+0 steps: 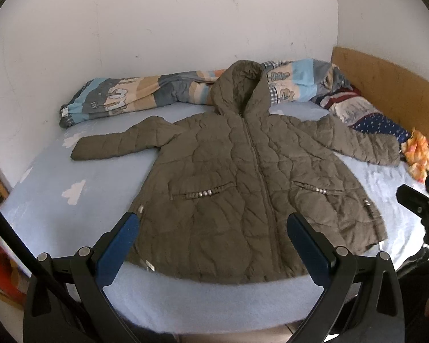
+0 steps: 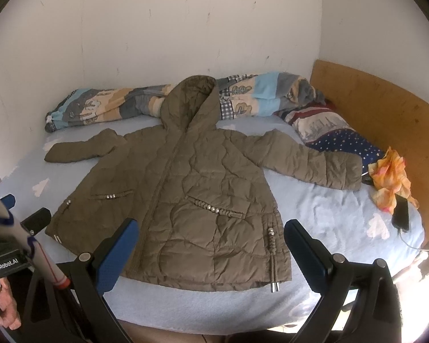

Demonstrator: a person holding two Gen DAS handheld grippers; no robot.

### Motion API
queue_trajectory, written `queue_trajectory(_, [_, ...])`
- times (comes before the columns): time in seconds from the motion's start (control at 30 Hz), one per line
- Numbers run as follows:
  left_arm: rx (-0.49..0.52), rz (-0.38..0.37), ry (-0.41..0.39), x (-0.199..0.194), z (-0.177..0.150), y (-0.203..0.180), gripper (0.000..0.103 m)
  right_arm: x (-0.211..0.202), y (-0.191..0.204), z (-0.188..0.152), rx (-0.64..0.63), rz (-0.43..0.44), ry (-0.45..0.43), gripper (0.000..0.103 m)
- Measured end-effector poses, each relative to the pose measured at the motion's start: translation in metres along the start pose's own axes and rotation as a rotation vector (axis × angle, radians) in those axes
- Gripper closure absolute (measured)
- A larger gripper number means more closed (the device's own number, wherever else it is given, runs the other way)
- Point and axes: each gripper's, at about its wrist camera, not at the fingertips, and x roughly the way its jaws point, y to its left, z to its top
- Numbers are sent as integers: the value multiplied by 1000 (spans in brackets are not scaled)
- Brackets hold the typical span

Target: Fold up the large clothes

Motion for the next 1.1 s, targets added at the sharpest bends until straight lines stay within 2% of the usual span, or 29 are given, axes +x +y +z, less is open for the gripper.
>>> queue_trajectory(0.07, [34,8,6,25,17,-1,0,17,-7,2,21,11,31,0])
queue_trajectory(0.2, [75,22,34,82,54,-3,0,59,-46,9,132,34,92,0])
queue_trajectory(0.33, [61,22,135,175,82,-7,0,115,-107,18,267,-1,144,0])
queue_trajectory(0.4, [39,37,235,223,84,-4,0,143,-145,22,335,-31,159,0])
queue_trajectory(0.47, [-4,7,312,259,79,4,0,169,-185,26,418,-33,182,3])
queue_trajectory(0.53, [-15,29,368,282,77,9,0,192,-235,24,570,-19,197,8])
queue_trajectory(0.6, [-22,35,376,292,76,15,0,216,-292,15,741,-38,212,18])
queue_trajectory(0.63, [-15,41,377,295,75,16,0,223,-314,11,801,-66,216,27])
queue_trajectory(0.7, [-7,64,381,300,73,17,0,231,-359,3,906,-86,163,30])
queue_trajectory(0.8, [-9,46,425,312,70,16,0,240,-418,-12,1047,-85,59,35])
queue_trajectory(0.9, [10,54,426,314,67,12,0,252,-442,-21,1126,-86,23,37])
queue_trajectory(1.1, [4,67,427,320,65,7,0,281,-480,-20,1142,-111,2,39])
